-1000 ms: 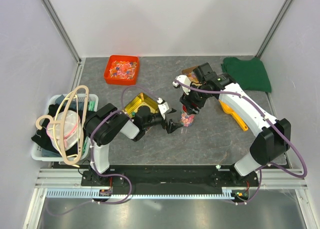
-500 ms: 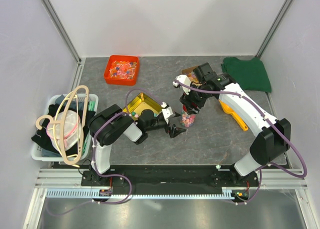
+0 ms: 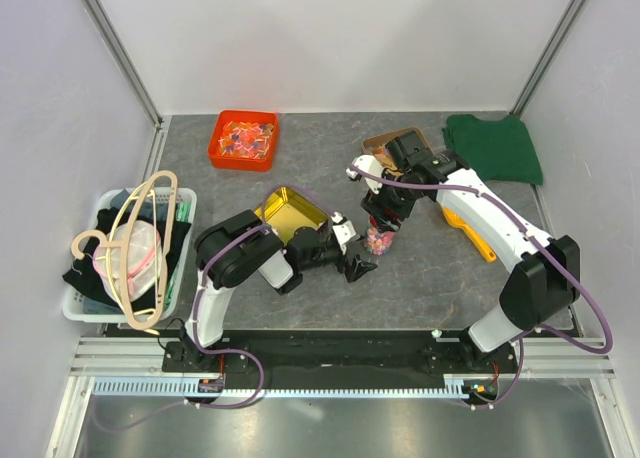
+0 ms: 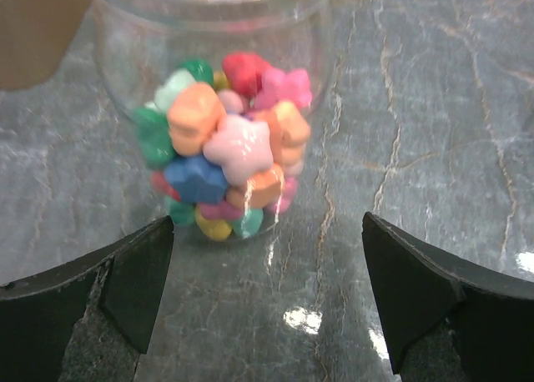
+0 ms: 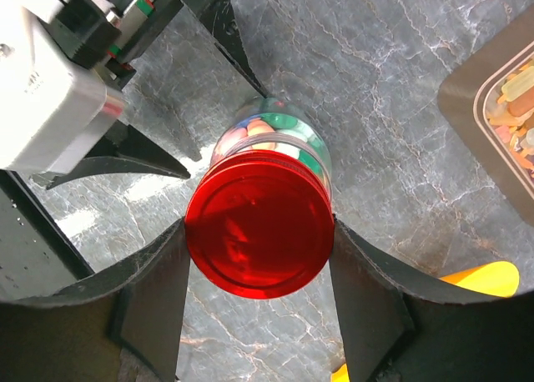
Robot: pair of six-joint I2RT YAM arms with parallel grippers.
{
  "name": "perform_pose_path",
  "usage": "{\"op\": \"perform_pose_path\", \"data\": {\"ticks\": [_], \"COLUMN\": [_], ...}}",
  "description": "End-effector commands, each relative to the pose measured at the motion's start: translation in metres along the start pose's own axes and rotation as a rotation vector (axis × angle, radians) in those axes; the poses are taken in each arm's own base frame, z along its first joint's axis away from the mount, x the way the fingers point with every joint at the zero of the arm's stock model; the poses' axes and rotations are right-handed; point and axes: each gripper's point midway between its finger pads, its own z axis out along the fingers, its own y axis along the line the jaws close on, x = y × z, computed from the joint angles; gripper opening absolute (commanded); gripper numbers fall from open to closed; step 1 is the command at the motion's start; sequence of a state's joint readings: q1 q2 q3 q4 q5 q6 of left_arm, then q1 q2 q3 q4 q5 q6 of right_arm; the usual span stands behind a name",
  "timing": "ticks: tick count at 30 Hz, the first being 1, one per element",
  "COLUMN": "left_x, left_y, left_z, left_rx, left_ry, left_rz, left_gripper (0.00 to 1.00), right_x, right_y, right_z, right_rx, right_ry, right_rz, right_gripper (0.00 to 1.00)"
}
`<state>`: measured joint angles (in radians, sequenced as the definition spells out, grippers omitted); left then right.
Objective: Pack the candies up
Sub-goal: Close the bottle lid on the packing bottle.
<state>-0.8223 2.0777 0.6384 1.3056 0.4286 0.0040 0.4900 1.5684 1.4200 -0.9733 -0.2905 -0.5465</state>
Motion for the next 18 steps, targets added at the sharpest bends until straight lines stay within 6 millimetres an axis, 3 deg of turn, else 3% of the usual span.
{"op": "perform_pose_path", "data": {"ticks": [1, 8, 18], "left_x": [-0.063, -0.066, -0.066], "left_y": [-0.001, -0.002, -0.004], "left_z": [0.011, 0.008, 0.007], "left_rx": [-0.017, -0.016, -0.008], "left_ry": [-0.258, -0.281, -0.292], "left_rz": [0.093, 0.095, 0.101], "left_gripper": [0.99, 0.99, 0.99], "right_x": [-0.003, -0.006, -0.003], "right_y": [-0.004, -0.008, -0.013], "right_z": [-0.006, -0.005, 0.015], "right_rx": [0.027, -0.001, -0.013], "right_ry": [-0.029, -0.052, -0.03], "right_rz": [-0.006, 0.023, 0.05], "right_gripper": [0.48, 0.47, 0.47]}}
